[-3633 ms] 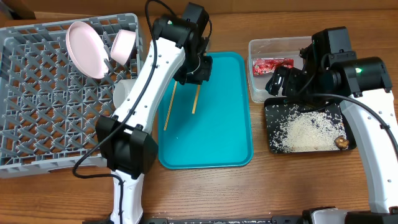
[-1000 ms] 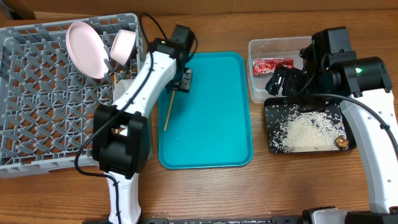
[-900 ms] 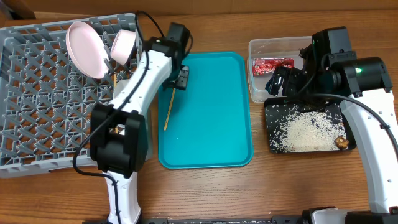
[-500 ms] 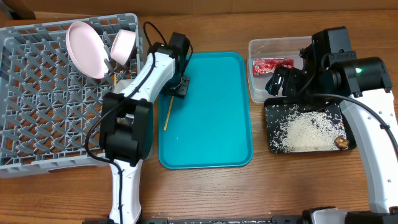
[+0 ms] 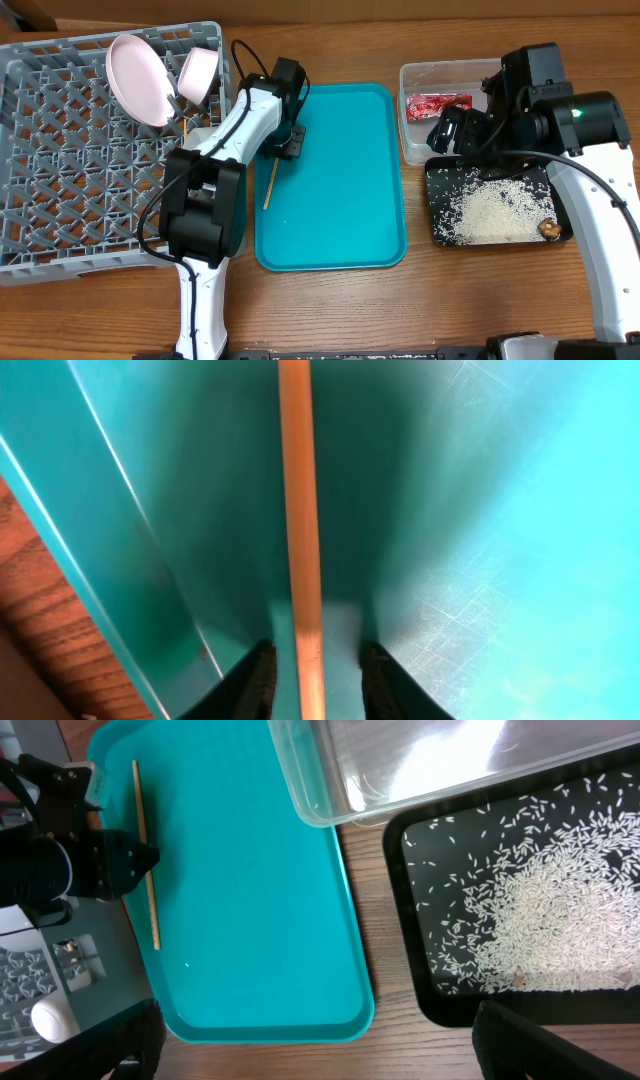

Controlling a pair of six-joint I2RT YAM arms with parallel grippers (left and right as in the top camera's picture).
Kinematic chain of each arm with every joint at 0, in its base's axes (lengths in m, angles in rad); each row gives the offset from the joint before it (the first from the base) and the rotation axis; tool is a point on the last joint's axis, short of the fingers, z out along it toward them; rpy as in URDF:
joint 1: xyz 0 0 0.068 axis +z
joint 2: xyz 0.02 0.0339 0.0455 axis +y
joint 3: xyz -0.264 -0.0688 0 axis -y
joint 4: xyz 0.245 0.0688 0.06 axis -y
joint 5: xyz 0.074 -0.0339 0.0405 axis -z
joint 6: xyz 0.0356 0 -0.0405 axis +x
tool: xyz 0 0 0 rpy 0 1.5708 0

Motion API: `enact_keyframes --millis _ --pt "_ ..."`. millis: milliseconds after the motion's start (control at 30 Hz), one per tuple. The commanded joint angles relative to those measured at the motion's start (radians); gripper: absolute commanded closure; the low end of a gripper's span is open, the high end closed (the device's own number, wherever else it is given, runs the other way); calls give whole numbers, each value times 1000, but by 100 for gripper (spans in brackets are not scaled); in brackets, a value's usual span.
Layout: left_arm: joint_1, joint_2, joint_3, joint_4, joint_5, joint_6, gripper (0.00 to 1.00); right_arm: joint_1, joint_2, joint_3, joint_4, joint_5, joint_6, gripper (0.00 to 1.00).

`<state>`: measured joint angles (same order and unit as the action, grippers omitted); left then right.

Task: Sort waste into correct bins and load items into the dishwasher
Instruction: 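Move the left gripper back to the remaining chopstick and grasp it, then lift the chopstick and carry it over the rack's front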

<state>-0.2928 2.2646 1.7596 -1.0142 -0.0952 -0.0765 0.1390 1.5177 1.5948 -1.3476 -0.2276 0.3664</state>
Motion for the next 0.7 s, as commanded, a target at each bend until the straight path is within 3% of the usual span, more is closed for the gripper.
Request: enact_keyframes --millis 0,33,100,367,667 --pt "0 26 -82 24 10 -34 80 -2 -8 10 3 10 1 0" --pt "0 26 -84 25 11 -36 89 -2 -8 10 3 10 1 0" --pt "0 26 -84 28 10 -36 95 -2 -8 10 3 10 1 0" --pt "0 23 -16 -44 18 -36 96 -2 -8 10 3 10 1 0" --pt "0 -89 335 -327 70 -105 96 -2 -8 10 3 10 1 0"
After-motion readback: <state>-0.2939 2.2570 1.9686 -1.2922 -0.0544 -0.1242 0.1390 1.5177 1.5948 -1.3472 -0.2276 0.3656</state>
